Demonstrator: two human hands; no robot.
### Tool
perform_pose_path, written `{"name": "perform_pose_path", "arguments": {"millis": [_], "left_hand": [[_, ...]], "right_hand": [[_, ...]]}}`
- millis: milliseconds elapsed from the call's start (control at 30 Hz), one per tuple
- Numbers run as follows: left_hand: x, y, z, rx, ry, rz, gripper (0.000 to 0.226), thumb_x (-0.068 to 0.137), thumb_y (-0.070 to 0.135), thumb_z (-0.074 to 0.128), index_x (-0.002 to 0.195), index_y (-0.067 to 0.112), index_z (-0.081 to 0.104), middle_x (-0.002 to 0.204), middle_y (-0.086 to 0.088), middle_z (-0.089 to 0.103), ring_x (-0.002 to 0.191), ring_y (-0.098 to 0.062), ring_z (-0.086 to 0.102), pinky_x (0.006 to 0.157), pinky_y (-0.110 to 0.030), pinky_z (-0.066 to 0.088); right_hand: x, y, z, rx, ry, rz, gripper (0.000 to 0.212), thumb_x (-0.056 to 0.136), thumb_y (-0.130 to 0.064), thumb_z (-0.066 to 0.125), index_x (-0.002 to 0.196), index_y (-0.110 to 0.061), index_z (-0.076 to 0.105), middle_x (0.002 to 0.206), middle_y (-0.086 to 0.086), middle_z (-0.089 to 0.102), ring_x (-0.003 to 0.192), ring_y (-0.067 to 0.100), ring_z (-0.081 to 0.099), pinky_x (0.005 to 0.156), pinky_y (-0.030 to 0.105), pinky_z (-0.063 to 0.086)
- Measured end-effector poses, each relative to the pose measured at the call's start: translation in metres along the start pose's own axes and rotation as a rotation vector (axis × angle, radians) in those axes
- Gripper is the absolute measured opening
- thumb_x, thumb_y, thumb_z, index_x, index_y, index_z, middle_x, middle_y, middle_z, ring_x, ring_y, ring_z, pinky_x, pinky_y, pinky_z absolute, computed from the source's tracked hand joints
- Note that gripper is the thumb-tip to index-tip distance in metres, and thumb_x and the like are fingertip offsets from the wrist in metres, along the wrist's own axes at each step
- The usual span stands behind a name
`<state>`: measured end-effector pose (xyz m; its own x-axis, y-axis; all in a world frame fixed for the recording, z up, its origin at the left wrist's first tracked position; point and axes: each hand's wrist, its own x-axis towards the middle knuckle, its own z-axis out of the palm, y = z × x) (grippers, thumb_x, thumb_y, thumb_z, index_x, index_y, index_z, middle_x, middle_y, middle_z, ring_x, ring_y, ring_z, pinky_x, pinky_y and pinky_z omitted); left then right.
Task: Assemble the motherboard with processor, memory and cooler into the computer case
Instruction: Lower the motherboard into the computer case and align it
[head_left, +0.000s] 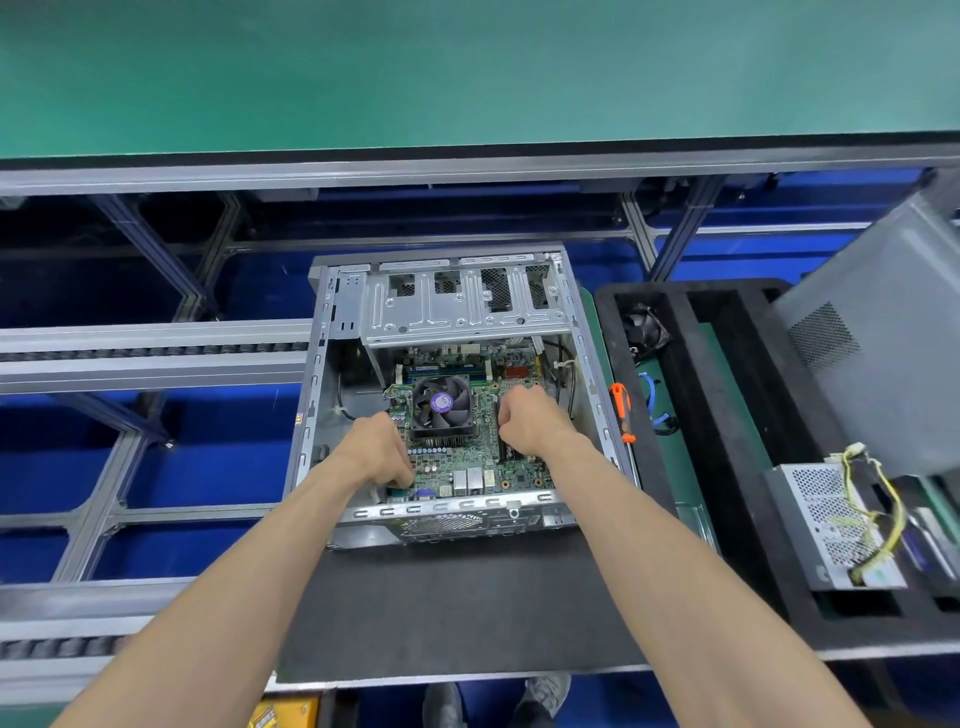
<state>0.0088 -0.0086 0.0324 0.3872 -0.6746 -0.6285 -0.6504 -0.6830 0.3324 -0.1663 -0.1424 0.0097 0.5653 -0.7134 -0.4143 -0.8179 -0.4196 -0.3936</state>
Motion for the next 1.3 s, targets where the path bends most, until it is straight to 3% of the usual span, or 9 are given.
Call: {"name": "perform_pose_path", "arguments": {"millis": [233, 400, 533, 633, 867, 1100, 1200, 1300], "left_hand": [[0.002, 0.000, 0.001, 0.027, -0.005, 0.029, 0.014, 0.067, 0.001, 0.082, 0.071, 0.015, 0.079, 0.066, 0.006, 0.072, 0.060, -0.003, 0.066, 0.046, -0.011, 0.046], [0.003, 0.000, 0.003, 0.111, -0.002, 0.103, 0.015, 0.070, 0.004, 0.081, 0.066, 0.018, 0.076, 0.068, 0.005, 0.072, 0.048, -0.003, 0.063, 0.043, -0.011, 0.044], [0.003, 0.007, 0.005, 0.236, 0.003, 0.191, 0.008, 0.070, 0.008, 0.084, 0.072, 0.014, 0.078, 0.076, 0.001, 0.075, 0.067, -0.011, 0.068, 0.057, -0.018, 0.052], [0.003, 0.006, 0.005, 0.266, -0.001, 0.228, 0.008, 0.071, 0.009, 0.084, 0.076, 0.014, 0.079, 0.076, 0.002, 0.074, 0.066, -0.010, 0.067, 0.063, -0.021, 0.055], [0.006, -0.008, 0.004, 0.243, -0.008, 0.275, 0.009, 0.074, 0.013, 0.081, 0.081, 0.017, 0.081, 0.078, 0.009, 0.075, 0.060, 0.007, 0.058, 0.048, -0.002, 0.038], [0.008, -0.008, 0.004, 0.262, 0.007, 0.275, 0.006, 0.073, 0.016, 0.084, 0.078, 0.017, 0.079, 0.064, 0.017, 0.063, 0.062, 0.000, 0.062, 0.058, -0.012, 0.048], [0.011, -0.007, 0.004, 0.280, -0.021, 0.286, 0.008, 0.075, 0.016, 0.084, 0.080, 0.013, 0.079, 0.072, 0.010, 0.071, 0.065, -0.006, 0.065, 0.054, -0.006, 0.044], [0.012, -0.003, 0.005, 0.345, -0.040, 0.302, 0.010, 0.077, 0.018, 0.084, 0.084, 0.012, 0.080, 0.082, 0.002, 0.076, 0.069, -0.007, 0.064, 0.061, -0.014, 0.047]], "right_hand": [[0.002, 0.001, 0.001, -0.012, 0.009, -0.008, 0.012, 0.087, -0.004, 0.056, 0.091, -0.009, 0.066, 0.101, 0.011, 0.057, 0.091, 0.032, 0.059, 0.080, 0.045, 0.056], [0.003, 0.001, 0.002, -0.015, 0.010, -0.011, 0.014, 0.088, -0.004, 0.056, 0.094, -0.009, 0.067, 0.102, 0.010, 0.055, 0.092, 0.032, 0.059, 0.082, 0.045, 0.056], [0.003, 0.001, 0.003, -0.013, 0.015, -0.009, 0.014, 0.088, -0.003, 0.056, 0.093, -0.008, 0.068, 0.101, 0.011, 0.057, 0.093, 0.031, 0.059, 0.081, 0.045, 0.056], [0.003, 0.001, 0.003, -0.005, 0.014, -0.009, 0.014, 0.088, -0.003, 0.057, 0.094, -0.008, 0.068, 0.100, 0.010, 0.058, 0.093, 0.030, 0.059, 0.081, 0.044, 0.056], [0.002, 0.001, 0.002, 0.007, 0.013, -0.006, 0.014, 0.087, -0.004, 0.057, 0.095, -0.009, 0.068, 0.100, 0.010, 0.058, 0.088, 0.029, 0.061, 0.081, 0.044, 0.056], [0.001, 0.001, 0.001, 0.033, -0.005, -0.008, 0.013, 0.087, -0.004, 0.059, 0.095, -0.011, 0.067, 0.099, 0.007, 0.059, 0.099, 0.029, 0.057, 0.081, 0.041, 0.052], [0.001, 0.002, 0.000, 0.028, -0.025, 0.000, 0.013, 0.087, -0.004, 0.057, 0.095, -0.008, 0.066, 0.097, 0.009, 0.062, 0.092, 0.029, 0.061, 0.083, 0.044, 0.056], [0.001, 0.001, 0.001, 0.023, -0.037, 0.014, 0.013, 0.085, -0.003, 0.057, 0.093, -0.003, 0.068, 0.093, 0.014, 0.066, 0.088, 0.031, 0.065, 0.082, 0.047, 0.059]]}}
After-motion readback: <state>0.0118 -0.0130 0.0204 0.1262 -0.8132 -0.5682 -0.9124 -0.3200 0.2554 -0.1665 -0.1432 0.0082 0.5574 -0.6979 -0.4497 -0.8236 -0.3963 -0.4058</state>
